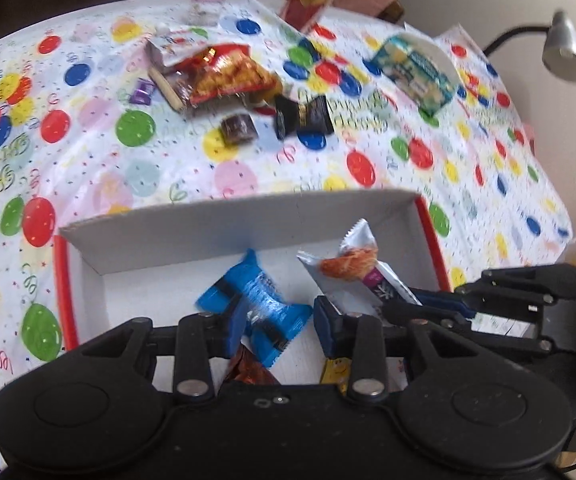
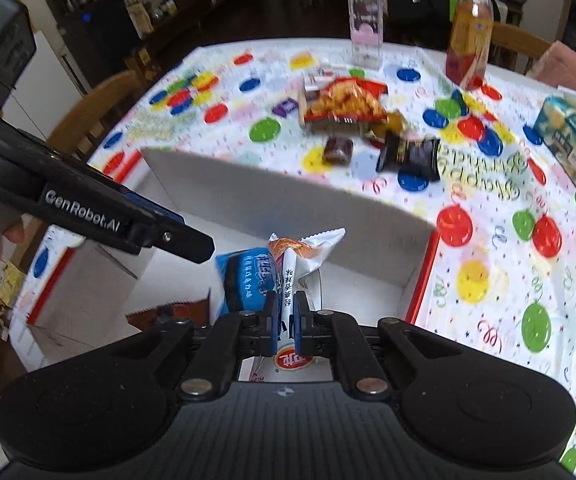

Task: Organize snacks
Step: 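Open the left tool to drop the blue packet while the right tool releases the white packet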

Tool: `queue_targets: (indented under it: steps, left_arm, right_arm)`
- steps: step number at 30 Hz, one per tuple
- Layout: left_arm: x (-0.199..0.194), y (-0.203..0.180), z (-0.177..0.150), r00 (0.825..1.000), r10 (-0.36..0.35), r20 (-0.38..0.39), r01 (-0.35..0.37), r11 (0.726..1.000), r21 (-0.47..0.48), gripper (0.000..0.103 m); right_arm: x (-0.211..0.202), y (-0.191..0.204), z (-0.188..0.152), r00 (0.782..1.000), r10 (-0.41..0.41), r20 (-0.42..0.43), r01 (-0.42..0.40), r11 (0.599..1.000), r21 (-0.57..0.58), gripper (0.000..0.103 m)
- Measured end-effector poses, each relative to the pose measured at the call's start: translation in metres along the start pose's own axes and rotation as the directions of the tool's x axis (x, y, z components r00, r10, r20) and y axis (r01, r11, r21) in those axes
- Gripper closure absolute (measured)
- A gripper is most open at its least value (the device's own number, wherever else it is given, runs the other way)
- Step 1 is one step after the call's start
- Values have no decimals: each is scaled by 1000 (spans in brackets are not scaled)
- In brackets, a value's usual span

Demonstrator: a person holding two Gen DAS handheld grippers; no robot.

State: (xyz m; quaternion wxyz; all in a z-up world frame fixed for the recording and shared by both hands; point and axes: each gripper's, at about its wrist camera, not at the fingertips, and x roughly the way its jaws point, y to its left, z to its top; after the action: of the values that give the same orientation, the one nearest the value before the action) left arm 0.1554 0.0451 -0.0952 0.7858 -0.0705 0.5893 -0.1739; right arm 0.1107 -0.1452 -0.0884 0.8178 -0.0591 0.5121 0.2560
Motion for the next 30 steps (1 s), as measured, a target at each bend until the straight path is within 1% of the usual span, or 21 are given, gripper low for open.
queue_targets:
  steps: [2, 4, 8, 14, 22, 26, 28, 30]
  left_arm:
    - [7, -3, -2, 1000, 18, -10, -17, 1000, 18, 68]
    - [14, -3, -4, 1000, 13, -26, -12, 1000, 21, 68]
    - [24, -2, -10, 998, 26, -49, -25, 999, 30, 68]
    - [36, -1, -19, 997, 40, -73, -37, 999, 35, 68]
    - [34, -3, -24, 997, 45, -55, -43, 998, 44, 68]
    - [27, -6, -25, 998, 47, -31, -45, 998, 53, 62]
    - [23, -8, -26, 999, 48, -18, -47, 997, 58, 55]
    - [17, -11, -26, 998, 57, 6, -58, 996, 72, 40]
  right_arm:
    - [7, -1, -3, 1000, -23, -11, 23, 1000, -5, 96]
    - [14, -2, -6, 999, -32, -24, 32, 999, 7, 96]
    - [25, -4, -12, 997, -66, -40, 66, 998, 15, 96]
    - [32, -3, -14, 995, -89, -39, 89, 996, 16, 96]
    - [26, -2, -13, 995, -89, -42, 90, 996, 24, 96]
    - [18, -1, -13, 997, -75, -30, 76, 996, 38, 95]
    - [12, 1, -12, 998, -66, -20, 67, 997, 42, 95]
    - [7, 2, -12, 998, -63, -9, 63, 997, 46, 95]
